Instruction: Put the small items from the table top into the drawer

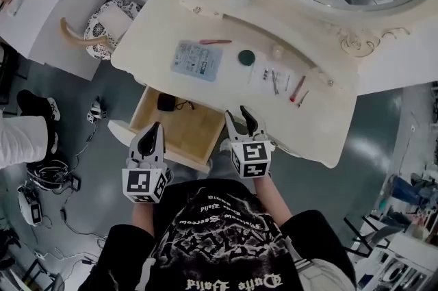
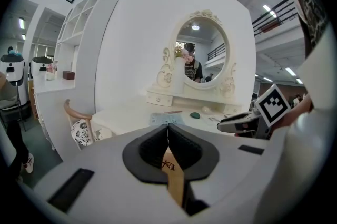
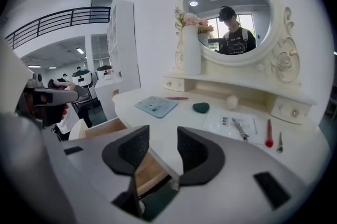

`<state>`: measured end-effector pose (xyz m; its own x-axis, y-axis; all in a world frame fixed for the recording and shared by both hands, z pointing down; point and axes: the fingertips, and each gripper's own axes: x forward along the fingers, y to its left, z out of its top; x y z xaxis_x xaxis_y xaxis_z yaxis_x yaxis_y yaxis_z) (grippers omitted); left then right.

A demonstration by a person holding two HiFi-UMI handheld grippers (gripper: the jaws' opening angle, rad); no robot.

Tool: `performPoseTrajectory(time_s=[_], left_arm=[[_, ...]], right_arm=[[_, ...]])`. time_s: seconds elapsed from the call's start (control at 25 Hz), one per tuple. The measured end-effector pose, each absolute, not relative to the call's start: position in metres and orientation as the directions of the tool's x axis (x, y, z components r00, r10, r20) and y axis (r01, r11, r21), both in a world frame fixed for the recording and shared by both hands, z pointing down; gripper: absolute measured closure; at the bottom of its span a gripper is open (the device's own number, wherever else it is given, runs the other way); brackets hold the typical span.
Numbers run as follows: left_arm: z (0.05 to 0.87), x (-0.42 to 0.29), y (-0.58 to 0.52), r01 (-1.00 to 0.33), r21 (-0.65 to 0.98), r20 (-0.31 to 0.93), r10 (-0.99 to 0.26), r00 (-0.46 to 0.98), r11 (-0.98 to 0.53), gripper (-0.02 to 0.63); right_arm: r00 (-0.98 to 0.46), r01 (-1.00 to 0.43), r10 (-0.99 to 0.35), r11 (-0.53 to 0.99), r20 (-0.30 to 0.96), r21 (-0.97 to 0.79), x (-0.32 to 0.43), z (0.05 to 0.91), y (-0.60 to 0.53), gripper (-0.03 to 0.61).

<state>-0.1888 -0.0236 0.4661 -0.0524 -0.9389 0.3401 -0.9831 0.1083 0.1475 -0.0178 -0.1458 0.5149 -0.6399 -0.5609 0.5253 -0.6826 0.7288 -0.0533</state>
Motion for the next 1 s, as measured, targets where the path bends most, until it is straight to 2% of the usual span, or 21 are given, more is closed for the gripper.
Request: performPoseTrajectory(time_s=[0.36,0.56,0.72,0.88,1.0], left_arm=[[0.465,-0.135,-0.053,-0.988,0.153,0.340,-0.939,0.051,0.002,0.598],[0.462,-0.115,-0.070,-0.988,0.154,0.331,-0.940,0.079,-0.029,0.598],[0.460,-0.103,-0.083,-0.987,0.156,0.327,-0.940,0.098,-0.049,0.598],[0.460,-0.094,-0.094,-0.984,0.167,0.321,-0.940,0.113,-0.061,0.598],[0.464,-0.091,-0.100,-0.985,0.163,0.331,-0.937,0.113,-0.062,0.598]], right_arm=[[-0.587,-0.761,-0.628,0.643,0.510,-0.084,0.047,0.507,-0.163,0.411],[-0.555,-0.793,-0.669,0.604,0.495,-0.073,0.079,0.502,-0.173,0.443],[-0.552,-0.797,-0.668,0.599,0.499,-0.079,0.098,0.502,-0.179,0.445],[-0.519,-0.826,-0.708,0.559,0.478,-0.069,0.117,0.496,-0.189,0.505],[-0.529,-0.822,-0.711,0.565,0.463,-0.072,0.125,0.493,-0.193,0.525]])
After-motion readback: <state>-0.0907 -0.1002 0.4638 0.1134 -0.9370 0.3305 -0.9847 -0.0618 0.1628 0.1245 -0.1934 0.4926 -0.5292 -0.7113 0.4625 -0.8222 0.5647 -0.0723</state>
